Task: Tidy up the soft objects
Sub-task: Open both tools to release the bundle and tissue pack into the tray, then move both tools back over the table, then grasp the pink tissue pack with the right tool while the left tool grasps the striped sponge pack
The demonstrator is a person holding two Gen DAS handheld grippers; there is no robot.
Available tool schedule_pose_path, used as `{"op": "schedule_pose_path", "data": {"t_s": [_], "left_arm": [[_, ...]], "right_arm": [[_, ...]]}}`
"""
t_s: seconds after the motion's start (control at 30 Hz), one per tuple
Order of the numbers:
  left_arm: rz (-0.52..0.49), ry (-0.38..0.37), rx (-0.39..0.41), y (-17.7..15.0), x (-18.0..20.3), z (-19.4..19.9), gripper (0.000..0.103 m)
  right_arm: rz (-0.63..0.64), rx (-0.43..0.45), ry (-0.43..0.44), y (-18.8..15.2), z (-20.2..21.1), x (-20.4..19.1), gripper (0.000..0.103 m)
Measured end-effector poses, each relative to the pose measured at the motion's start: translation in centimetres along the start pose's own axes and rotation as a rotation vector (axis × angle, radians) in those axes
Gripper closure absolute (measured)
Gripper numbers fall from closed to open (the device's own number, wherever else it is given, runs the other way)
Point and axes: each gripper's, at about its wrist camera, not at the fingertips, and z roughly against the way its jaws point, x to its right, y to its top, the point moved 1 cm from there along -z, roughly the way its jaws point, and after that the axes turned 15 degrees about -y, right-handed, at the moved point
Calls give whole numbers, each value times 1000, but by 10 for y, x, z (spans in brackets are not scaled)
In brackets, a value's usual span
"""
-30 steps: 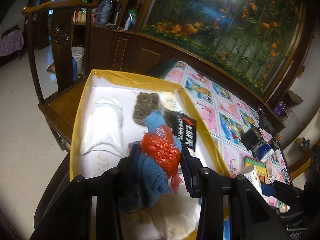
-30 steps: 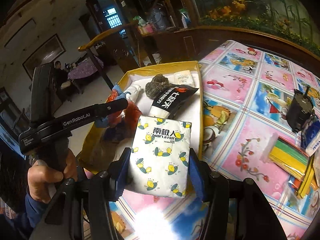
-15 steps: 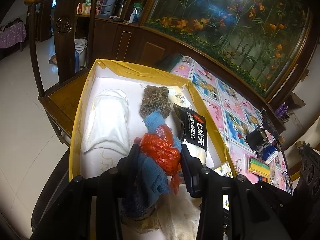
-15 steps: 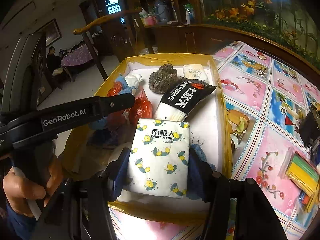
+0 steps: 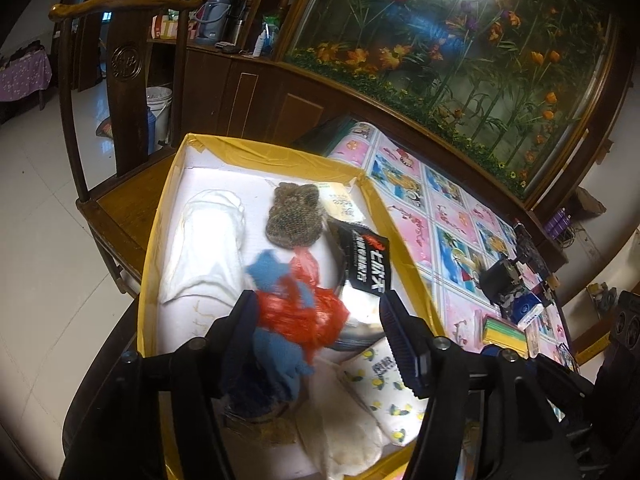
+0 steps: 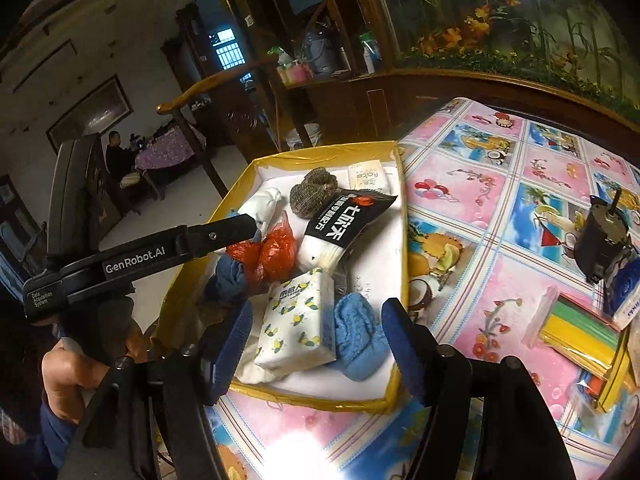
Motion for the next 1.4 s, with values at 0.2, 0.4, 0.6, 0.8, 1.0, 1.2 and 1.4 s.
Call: {"op": "schedule_pose_path", "data": {"t_s": [0.2,0.4,0.6,0.8,1.0,1.2,1.4], "left_arm": [[-51,-31,-5,-2,29,2,40],[-142,-71,-49,-12,76,-12,40],[-234,-116,-136,-31,126,-44,39],[-312,-165,-232,-55,173,-84,38],[-351,-184,-285,-68,191,-101,38],[-370,-189,-318,-61,196,-111,31],[-440,-224,-398,-58,221,-142,24]], "right_arm": [[-101,43,-29,-5,31,63,31],[-232,73,-107,-19,56,147,29],[-366,63,-203,-38,66,233,29],[-452,-7,-275,-34,43,306,29],[-440,-124,-132,-39,16,313,29],[-243,-133,-81,-47,48,265,18],[-143,-155,-217,-53,44,252,18]]}}
